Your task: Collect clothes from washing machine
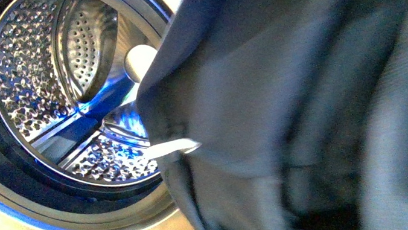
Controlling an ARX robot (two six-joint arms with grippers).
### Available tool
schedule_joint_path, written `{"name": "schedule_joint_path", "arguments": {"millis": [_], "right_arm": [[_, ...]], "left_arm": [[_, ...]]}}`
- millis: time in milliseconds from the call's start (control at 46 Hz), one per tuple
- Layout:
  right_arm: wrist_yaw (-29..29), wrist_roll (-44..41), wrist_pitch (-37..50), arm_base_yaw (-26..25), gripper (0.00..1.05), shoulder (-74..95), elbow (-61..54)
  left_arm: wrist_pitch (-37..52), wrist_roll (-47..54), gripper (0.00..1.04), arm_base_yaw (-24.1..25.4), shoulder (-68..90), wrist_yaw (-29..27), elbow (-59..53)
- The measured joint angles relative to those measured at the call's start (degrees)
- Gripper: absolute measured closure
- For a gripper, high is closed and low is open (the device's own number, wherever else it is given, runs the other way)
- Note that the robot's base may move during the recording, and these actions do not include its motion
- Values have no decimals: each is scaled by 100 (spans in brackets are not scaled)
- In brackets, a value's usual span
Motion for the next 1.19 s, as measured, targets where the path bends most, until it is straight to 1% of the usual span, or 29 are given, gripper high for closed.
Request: {"name": "schedule_joint_path", "arguments": {"millis": [109,217,304,326,369,391,499,586,673,738,804,890,956,1021,1086,1194], "right_arm": [[-234,179,-365,-459,96,-581,-57],[-868,498,-920,-1392,97,-1353,-57],[-1543,938,-1156,-2459,97,-1676,20],[-1770,1115,-1163,-2846,97,-1703,68],[-2057,1338,-1108,-3381,97,-1703,136],[-2129,1436,-1084,-3521,97,-1696,149],[-2765,1958,-973,-4883,97,-1521,302],[-3080,2124,-1143,-5818,97,-1287,439],[-3217,2085,-1523,-6461,97,-1012,514],[-3303,1982,-1786,-6728,97,-798,483],[-3279,1637,-2070,-6859,97,-570,280],[-3241,1172,-2352,-6865,97,-382,-22],[-3198,743,-2717,-6800,97,-221,-251],[-3123,389,-3053,-6730,89,-46,-452],[-3067,94,-3373,-6660,78,212,-704],[-2927,-197,-3532,-6581,62,599,-1056]], "left_arm": [[0,-2,6,0,0,-2,0],[0,-2,7,0,0,-2,0],[0,-2,7,0,0,0,0],[0,0,7,0,0,0,0],[0,0,7,0,0,0,2],[0,0,7,0,0,0,2],[0,0,7,0,0,0,2],[0,-2,7,0,0,0,2],[0,-2,7,0,0,0,2],[0,-2,7,0,0,0,2],[0,-2,7,0,0,-2,2],[0,-2,7,0,0,0,2],[0,0,7,0,0,0,2],[0,-2,7,0,-4,0,2],[2,0,7,0,-7,0,2],[0,-2,7,0,-7,0,2]]}}
